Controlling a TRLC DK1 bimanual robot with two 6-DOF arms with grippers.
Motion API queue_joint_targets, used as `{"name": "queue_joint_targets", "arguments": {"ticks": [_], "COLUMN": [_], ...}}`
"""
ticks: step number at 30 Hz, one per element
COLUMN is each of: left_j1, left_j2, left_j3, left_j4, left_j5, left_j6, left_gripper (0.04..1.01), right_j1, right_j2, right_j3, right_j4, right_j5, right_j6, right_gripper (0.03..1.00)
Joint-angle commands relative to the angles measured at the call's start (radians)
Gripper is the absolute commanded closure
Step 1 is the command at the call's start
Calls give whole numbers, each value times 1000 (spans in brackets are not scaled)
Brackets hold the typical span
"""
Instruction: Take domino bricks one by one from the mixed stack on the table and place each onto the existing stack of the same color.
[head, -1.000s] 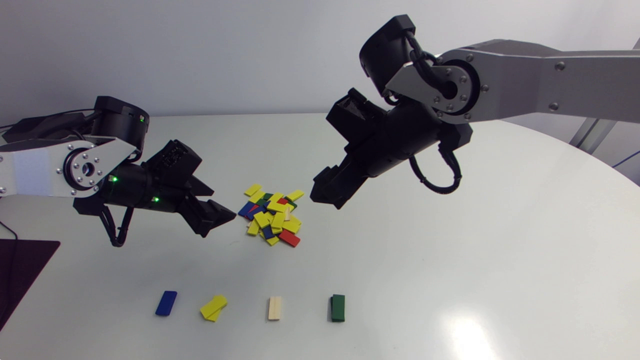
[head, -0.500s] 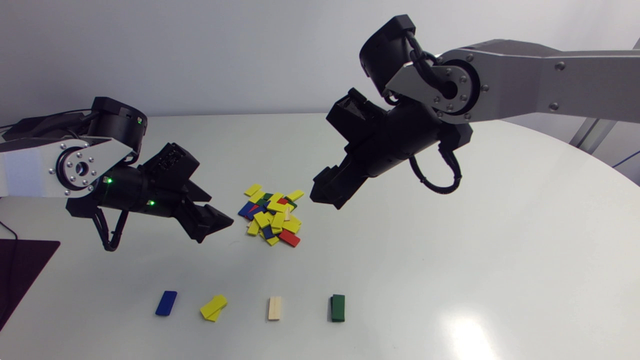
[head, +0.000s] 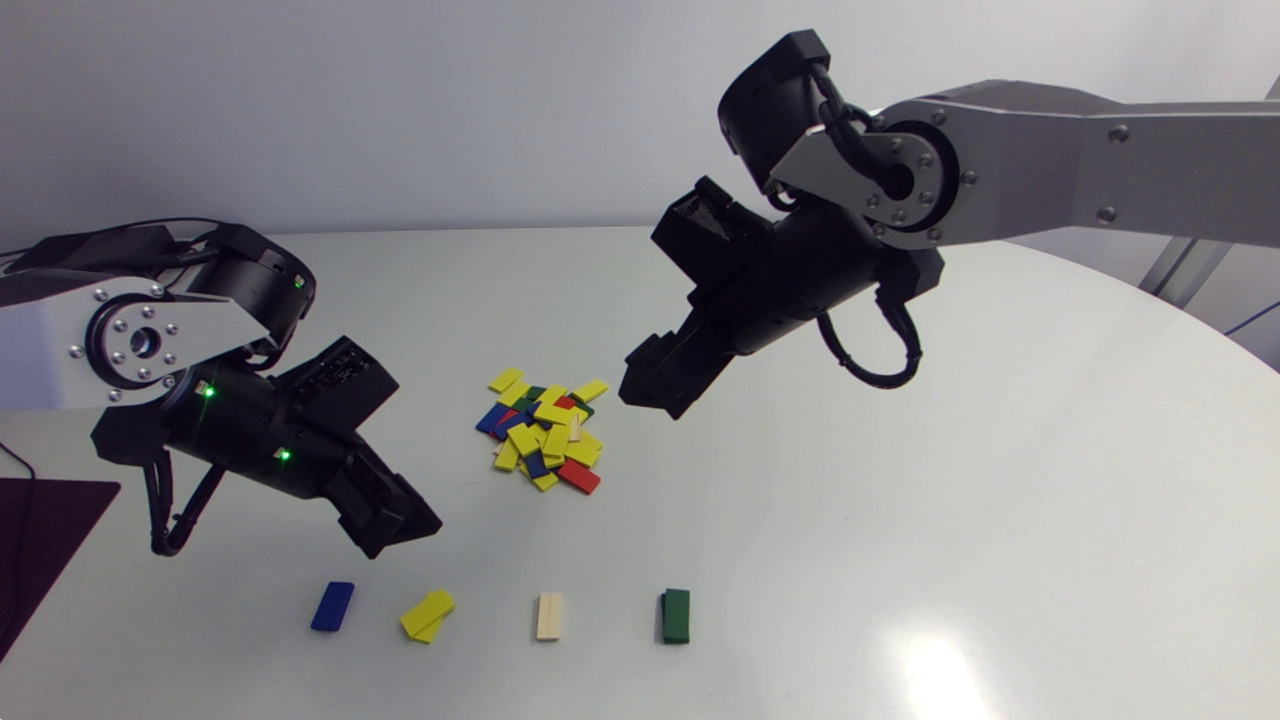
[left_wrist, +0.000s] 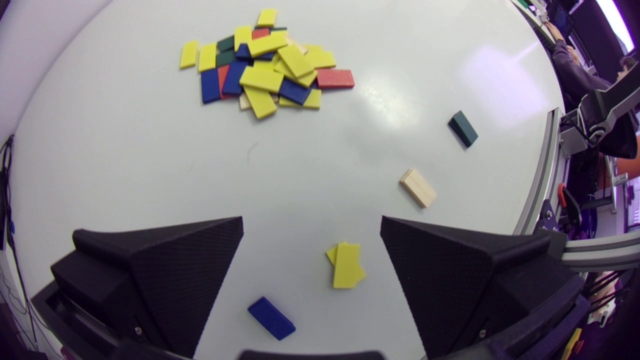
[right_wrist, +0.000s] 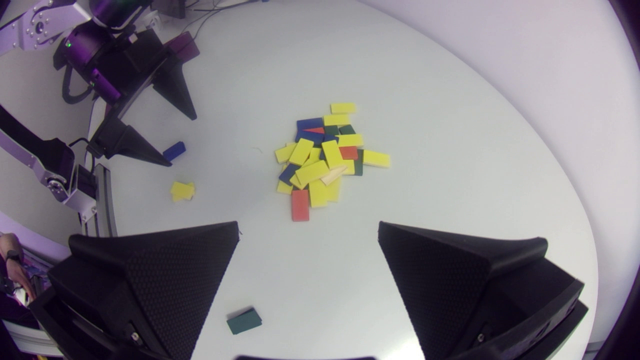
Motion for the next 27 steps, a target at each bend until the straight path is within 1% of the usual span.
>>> {"name": "queue_joint_targets", "arguments": {"ticks": [1,5,9,10,11,14,18,21,27], "left_j1": [-8,-33,-73,-86,-114,-152,-157,-154,-162], "left_j2": [41,82,150,161,173,199,222,234,245], "left_j3": [-8,-34,-63,-71,-82,-93,-97,-97,-86], "left_j4": [-30,-33,-33,-33,-33,-52,-56,-58,-59], "left_j5": [-21,-65,-70,-77,-93,-97,-117,-120,-120], "left_j6": [-66,-118,-182,-201,-222,-245,-256,-259,-265], "left_gripper": [72,74,74,74,74,74,75,103,121], "right_j1": [7,8,7,5,4,-1,-3,-4,-10], "right_j2": [3,-5,-19,-20,-23,-34,-43,-46,-56], "right_j3": [-32,-45,-62,-67,-73,-85,-102,-107,-116], "right_j4": [7,12,18,20,23,27,37,38,40], "right_j5": [-1,-1,-1,-1,-1,-1,-3,-9,-15], "right_j6": [0,1,1,1,0,-2,-2,-3,-8], "right_gripper": [57,57,57,57,57,57,57,57,57]}}
